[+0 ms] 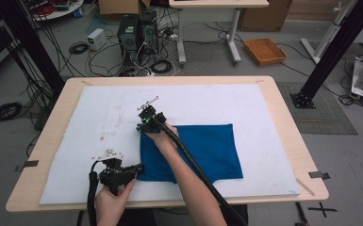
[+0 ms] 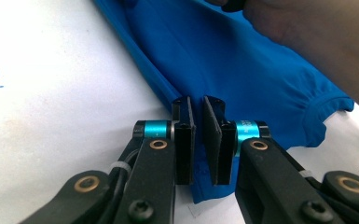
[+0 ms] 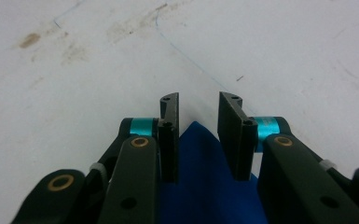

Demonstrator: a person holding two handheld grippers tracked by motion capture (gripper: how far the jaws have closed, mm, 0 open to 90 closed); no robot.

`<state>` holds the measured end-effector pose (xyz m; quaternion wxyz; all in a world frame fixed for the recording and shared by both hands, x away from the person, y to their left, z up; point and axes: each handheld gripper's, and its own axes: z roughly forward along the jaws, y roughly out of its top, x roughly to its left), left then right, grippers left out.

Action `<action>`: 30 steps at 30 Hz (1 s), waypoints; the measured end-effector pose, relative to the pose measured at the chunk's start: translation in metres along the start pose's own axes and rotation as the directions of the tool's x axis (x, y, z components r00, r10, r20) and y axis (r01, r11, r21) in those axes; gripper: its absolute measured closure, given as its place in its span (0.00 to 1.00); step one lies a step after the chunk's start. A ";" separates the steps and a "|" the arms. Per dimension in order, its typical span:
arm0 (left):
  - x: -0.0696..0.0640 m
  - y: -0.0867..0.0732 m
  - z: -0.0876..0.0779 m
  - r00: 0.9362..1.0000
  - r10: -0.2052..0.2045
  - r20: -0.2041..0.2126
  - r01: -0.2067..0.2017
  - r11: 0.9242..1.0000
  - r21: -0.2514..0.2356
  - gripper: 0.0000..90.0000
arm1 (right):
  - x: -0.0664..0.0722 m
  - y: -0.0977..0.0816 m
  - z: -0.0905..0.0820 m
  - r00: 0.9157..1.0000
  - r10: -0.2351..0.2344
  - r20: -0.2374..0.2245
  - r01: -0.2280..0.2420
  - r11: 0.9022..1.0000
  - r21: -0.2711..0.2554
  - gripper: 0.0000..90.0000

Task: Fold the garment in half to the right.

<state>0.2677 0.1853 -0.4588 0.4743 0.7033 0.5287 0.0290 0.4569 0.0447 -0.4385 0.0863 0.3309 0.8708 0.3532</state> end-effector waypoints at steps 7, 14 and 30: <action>0.000 0.000 0.000 1.000 0.006 -0.002 -0.006 1.000 0.001 0.92 | 0.001 0.001 0.003 0.999 -0.024 0.039 0.023 1.000 0.014 0.89; -0.001 0.000 -0.001 1.000 0.009 -0.003 -0.009 1.000 -0.009 0.95 | 0.002 0.003 -0.003 0.999 -0.029 0.036 0.029 0.999 -0.021 0.97; -0.033 0.019 -0.016 0.994 0.104 0.022 -0.102 0.991 -0.083 0.96 | -0.024 0.008 -0.061 0.998 0.029 -0.056 -0.038 0.985 -0.167 0.97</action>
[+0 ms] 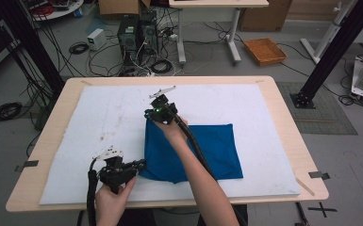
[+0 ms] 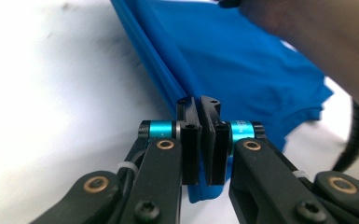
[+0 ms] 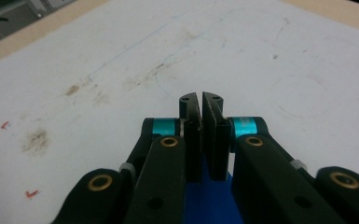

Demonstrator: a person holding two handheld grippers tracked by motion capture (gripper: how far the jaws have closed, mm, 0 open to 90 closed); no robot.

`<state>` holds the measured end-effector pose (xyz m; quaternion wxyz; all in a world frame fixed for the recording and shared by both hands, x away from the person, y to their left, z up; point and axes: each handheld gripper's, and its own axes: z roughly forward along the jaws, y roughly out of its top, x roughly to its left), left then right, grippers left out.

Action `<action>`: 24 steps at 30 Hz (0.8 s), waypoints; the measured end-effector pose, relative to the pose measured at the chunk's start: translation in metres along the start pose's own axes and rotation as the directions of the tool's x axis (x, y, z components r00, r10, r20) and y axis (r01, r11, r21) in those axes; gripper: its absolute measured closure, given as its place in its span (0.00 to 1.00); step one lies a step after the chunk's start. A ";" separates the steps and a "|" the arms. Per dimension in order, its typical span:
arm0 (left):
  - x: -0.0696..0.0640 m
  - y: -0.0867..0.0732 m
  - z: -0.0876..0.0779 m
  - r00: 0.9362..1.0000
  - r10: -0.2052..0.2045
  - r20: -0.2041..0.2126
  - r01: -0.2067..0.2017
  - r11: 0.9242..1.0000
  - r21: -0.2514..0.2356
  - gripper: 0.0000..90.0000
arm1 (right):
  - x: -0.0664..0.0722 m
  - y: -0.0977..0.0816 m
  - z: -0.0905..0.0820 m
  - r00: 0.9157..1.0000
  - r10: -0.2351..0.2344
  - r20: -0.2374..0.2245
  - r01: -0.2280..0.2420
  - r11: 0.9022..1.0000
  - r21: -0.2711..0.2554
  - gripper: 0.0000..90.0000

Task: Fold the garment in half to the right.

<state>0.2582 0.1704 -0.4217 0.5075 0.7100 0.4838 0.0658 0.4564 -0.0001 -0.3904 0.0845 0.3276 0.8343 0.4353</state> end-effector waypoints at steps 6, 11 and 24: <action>-0.023 0.016 0.008 0.997 0.032 0.063 -0.031 0.999 -0.020 0.96 | -0.018 -0.001 -0.032 0.999 0.029 -0.017 -0.030 0.999 -0.036 0.97; -0.045 0.024 0.027 0.992 0.054 0.114 -0.053 0.999 -0.013 0.96 | -0.035 -0.005 -0.058 0.999 0.031 -0.023 -0.032 0.998 -0.058 0.97; -0.092 0.032 0.087 0.971 0.073 0.229 -0.079 0.997 0.015 0.96 | -0.080 -0.036 -0.113 0.999 0.047 0.017 -0.046 0.997 -0.068 0.97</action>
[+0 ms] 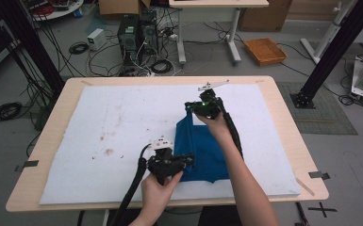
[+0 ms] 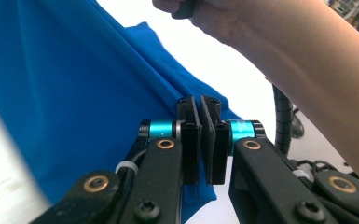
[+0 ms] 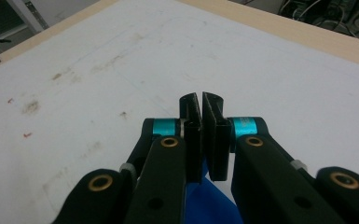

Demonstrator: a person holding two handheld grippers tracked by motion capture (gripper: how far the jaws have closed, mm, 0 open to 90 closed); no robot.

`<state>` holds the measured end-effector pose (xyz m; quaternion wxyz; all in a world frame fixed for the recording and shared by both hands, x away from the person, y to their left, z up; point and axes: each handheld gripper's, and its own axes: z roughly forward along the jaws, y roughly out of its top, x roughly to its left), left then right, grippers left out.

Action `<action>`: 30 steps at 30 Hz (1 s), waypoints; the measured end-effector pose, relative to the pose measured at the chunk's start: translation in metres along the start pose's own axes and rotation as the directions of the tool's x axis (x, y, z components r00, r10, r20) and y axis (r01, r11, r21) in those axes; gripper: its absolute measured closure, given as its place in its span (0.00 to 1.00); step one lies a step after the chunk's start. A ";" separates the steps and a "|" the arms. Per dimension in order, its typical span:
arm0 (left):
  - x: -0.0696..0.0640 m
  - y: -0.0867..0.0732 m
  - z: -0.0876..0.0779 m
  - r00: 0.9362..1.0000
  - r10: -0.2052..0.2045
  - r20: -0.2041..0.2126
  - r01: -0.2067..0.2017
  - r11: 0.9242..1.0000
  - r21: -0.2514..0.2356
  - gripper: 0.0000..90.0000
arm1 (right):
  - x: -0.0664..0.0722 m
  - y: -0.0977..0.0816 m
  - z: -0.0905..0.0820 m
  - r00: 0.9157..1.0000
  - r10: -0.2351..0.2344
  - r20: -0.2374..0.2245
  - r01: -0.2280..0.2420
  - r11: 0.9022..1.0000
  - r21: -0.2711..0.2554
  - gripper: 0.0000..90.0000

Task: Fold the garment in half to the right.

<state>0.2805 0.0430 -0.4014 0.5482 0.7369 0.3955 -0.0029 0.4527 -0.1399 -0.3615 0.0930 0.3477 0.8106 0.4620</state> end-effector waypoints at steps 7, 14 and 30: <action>-0.014 0.003 0.039 0.999 0.000 0.047 -0.002 1.000 0.030 0.96 | -0.026 -0.018 -0.025 0.999 0.021 0.035 -0.021 1.000 0.009 0.97; -0.021 0.001 0.075 0.998 -0.003 0.070 -0.001 0.998 0.065 0.96 | -0.047 -0.036 -0.043 0.995 0.019 0.102 -0.023 0.999 0.036 0.97; -0.030 -0.006 0.126 0.998 0.008 0.061 -0.015 0.993 0.117 0.96 | -0.076 -0.070 -0.051 0.963 -0.019 0.268 -0.020 0.990 0.142 0.97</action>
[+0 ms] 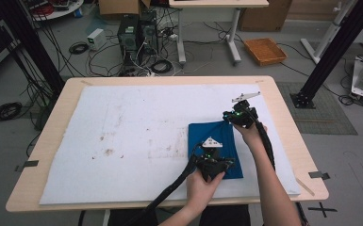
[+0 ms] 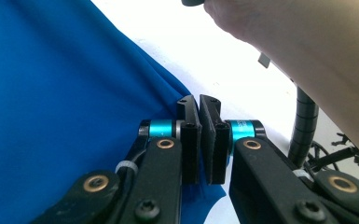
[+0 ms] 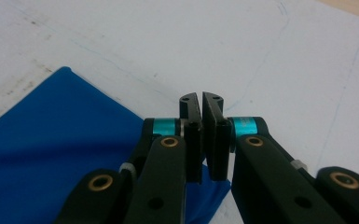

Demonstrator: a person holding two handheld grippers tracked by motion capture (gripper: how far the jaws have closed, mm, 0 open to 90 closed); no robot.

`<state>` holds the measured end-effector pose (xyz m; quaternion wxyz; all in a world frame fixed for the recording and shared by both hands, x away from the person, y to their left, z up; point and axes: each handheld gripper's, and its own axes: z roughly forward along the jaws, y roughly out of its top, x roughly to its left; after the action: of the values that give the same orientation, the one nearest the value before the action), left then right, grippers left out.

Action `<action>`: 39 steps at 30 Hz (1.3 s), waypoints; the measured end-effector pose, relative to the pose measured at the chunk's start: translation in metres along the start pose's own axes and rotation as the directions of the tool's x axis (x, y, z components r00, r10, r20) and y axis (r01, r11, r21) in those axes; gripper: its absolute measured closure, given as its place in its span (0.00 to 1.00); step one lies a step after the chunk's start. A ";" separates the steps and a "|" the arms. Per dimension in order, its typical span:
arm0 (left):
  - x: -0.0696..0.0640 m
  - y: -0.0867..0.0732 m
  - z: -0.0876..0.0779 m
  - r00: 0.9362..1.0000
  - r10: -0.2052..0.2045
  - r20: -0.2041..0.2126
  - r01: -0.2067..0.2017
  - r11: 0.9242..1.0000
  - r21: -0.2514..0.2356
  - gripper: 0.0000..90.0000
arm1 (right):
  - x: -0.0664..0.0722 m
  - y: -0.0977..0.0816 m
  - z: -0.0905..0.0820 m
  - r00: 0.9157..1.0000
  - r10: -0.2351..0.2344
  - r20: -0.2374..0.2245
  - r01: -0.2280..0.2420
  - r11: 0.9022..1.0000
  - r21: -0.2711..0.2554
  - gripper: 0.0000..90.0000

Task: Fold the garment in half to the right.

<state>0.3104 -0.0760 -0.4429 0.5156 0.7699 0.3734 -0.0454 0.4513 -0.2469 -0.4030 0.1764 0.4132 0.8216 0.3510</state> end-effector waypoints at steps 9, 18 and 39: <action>-0.001 -0.001 0.008 1.000 -0.002 0.022 0.002 1.000 0.017 0.87 | -0.007 -0.008 0.000 0.998 0.026 0.062 -0.027 1.000 0.013 0.97; -0.007 0.000 -0.010 0.995 0.081 0.057 -0.078 0.996 -0.052 0.59 | -0.002 -0.007 -0.011 0.997 0.074 0.022 -0.073 0.997 -0.031 0.79; 0.038 -0.003 -0.128 0.993 0.097 -0.072 -0.104 0.988 -0.110 0.57 | -0.009 -0.043 -0.013 0.967 0.255 0.023 -0.253 0.965 -0.071 1.00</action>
<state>0.2952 0.0504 -0.4032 0.5474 0.7583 0.3530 0.0276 0.4249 -0.2777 -0.4250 0.1569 0.5143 0.7466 0.3918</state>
